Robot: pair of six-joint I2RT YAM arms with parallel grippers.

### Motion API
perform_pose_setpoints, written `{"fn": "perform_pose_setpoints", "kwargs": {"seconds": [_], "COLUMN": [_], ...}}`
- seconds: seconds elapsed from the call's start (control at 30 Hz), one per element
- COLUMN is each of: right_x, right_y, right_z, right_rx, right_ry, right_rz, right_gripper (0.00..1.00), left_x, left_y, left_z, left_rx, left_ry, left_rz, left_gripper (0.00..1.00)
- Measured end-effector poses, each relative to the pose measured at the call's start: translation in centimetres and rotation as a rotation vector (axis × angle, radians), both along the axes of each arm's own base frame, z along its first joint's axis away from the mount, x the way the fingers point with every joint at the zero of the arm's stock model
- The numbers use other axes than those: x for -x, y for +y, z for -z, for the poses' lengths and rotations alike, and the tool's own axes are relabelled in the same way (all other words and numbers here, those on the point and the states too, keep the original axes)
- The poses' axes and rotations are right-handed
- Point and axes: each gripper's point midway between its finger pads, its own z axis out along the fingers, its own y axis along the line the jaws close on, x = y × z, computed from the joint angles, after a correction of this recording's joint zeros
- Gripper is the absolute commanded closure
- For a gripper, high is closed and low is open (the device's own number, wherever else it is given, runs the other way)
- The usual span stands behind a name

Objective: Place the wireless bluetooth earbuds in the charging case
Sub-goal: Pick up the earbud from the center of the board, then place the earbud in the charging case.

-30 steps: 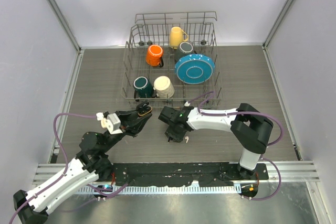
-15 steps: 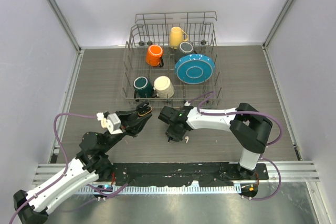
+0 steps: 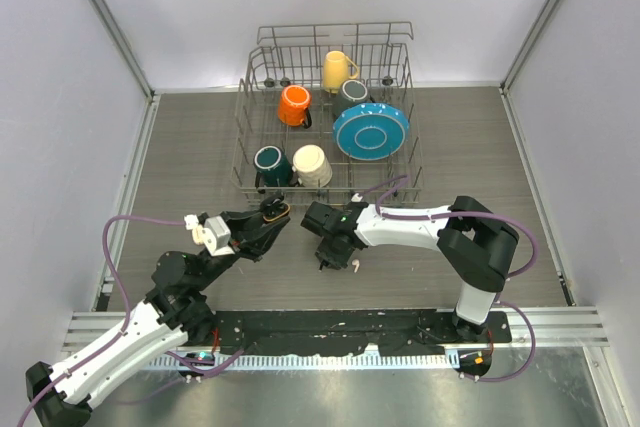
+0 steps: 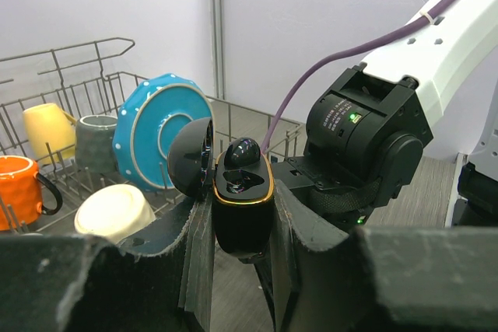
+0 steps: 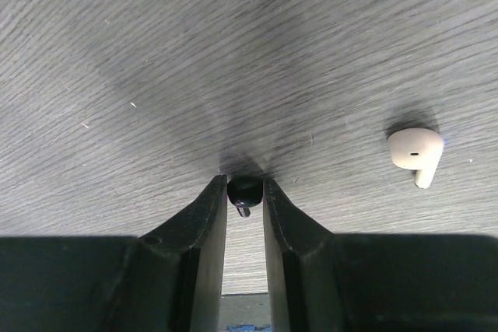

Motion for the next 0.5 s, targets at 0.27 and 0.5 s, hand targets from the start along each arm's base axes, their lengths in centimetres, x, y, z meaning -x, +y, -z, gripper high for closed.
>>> {"fn": "perform_pose_setpoints", "kwargs": {"seconds": [0.27,0.5], "right_x": [-0.6,-2.3], "right_y": [-0.8,-2.6], "right_z": [-0.4,-8.6], "right_rx": [0.016,-0.014], "right_ry": [-0.064,-0.412], "right_rz": [-0.041,-0.037], "right_gripper": [0.99,0.99], "left_x": [-0.1,-0.4], "left_y": [-0.1,-0.4], "left_z": [0.1,0.6], "left_rx": [-0.004,-0.016], "left_ry": [0.003,0.018], "left_rz": [0.000,-0.002], "left_gripper": [1.00,1.00]}}
